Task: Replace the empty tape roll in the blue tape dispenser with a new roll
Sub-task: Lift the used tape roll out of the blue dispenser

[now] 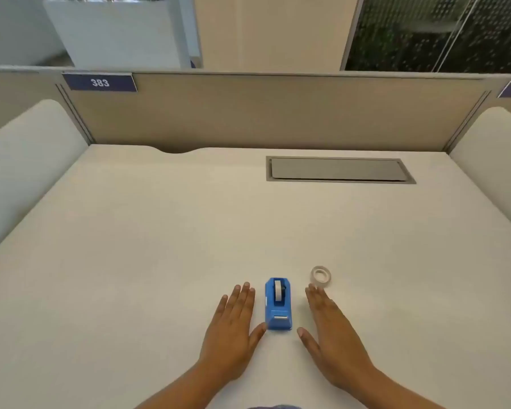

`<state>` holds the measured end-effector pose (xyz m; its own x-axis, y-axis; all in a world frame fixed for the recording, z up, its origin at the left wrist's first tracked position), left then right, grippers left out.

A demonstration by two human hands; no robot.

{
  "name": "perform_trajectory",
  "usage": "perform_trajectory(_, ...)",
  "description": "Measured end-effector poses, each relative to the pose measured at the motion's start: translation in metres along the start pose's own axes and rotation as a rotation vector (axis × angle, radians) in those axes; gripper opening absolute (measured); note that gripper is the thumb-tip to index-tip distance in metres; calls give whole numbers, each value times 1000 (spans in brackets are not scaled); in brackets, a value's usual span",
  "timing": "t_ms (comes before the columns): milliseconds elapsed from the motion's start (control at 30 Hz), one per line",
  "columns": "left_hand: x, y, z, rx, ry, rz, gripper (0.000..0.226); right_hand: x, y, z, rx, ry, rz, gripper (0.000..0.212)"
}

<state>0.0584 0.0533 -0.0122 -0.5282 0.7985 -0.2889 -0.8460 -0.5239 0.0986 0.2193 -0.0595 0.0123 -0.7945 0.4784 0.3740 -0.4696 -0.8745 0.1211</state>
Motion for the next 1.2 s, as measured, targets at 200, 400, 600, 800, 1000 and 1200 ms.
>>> perform_trajectory(200, -3, 14, -10, -57, -32, -14, 77, -11, 18, -29, 78, 126, 17, 72)
perform_trajectory(400, -3, 17, -12, -71, -32, -12, 76, -12, 20, -31, 63, 124, 25, 72)
perform_trajectory(600, -3, 17, -12, -76, -16, -14, 75, -14, 19, -29, 69, 73, -8, 74)
perform_trajectory(800, -2, 18, -12, -69, 10, -9, 76, -11, 6, -14, 74, -68, -145, 74)
perform_trajectory(1000, -2, 18, -12, -63, 18, -1, 82, -2, -31, 20, 77, -295, -176, 57)
perform_trajectory(1200, -1, 16, -13, -64, 21, -9, 80, 23, -46, 34, 62, -321, -109, 59)
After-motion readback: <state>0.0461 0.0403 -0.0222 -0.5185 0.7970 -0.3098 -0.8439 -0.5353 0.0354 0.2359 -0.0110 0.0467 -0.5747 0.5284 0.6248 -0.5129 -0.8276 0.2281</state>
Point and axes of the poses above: each hand's wrist, its own y-axis away from the middle knuckle, its own z-axis out of the back of the hand, x = y × z, the point moved 8 cm from there along -y, towards the middle knuckle, and after that the axes turned 11 degrees about -z, right-handed, at the moved point
